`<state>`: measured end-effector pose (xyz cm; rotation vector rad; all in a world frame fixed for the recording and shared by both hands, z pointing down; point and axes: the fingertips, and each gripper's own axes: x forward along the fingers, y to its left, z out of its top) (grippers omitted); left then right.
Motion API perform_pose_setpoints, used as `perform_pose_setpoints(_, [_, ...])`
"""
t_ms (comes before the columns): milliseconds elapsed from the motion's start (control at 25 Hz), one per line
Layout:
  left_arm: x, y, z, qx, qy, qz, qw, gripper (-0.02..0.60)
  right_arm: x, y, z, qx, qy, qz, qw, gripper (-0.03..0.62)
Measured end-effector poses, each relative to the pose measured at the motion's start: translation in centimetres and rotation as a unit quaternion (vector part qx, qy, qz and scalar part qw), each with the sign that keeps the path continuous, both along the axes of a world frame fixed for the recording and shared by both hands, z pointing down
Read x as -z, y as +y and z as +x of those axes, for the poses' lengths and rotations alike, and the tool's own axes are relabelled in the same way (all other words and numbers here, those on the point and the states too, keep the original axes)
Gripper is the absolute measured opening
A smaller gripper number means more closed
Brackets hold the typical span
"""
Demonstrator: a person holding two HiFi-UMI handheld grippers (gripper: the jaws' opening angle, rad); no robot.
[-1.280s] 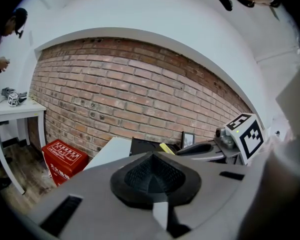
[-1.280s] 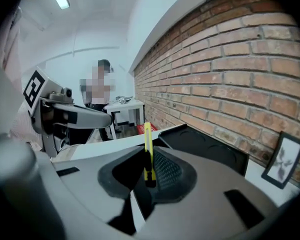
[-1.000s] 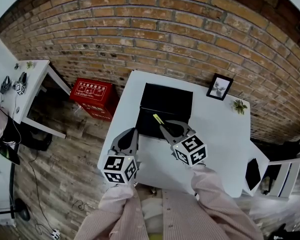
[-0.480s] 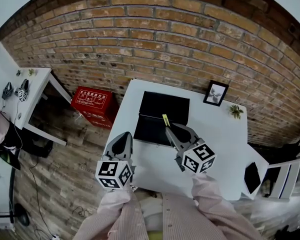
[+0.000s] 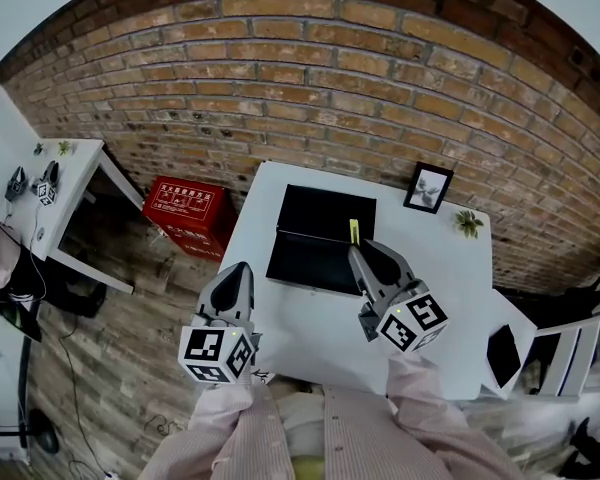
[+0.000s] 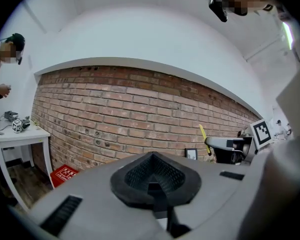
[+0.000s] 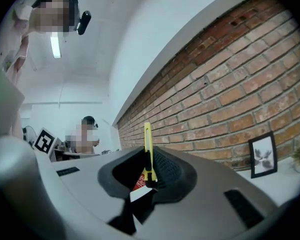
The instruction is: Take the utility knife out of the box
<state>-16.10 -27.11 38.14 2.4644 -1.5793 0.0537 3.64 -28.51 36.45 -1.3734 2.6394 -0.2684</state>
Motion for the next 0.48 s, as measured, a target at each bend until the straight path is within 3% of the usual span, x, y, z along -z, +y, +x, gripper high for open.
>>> perform_pose_setpoints(480, [2.5,0.8,-1.6,0.020,-0.004,0.035,0.9992,-0.008,0.8,0.4,1.7,-0.028,-0.005,0.023,0.999,0.055])
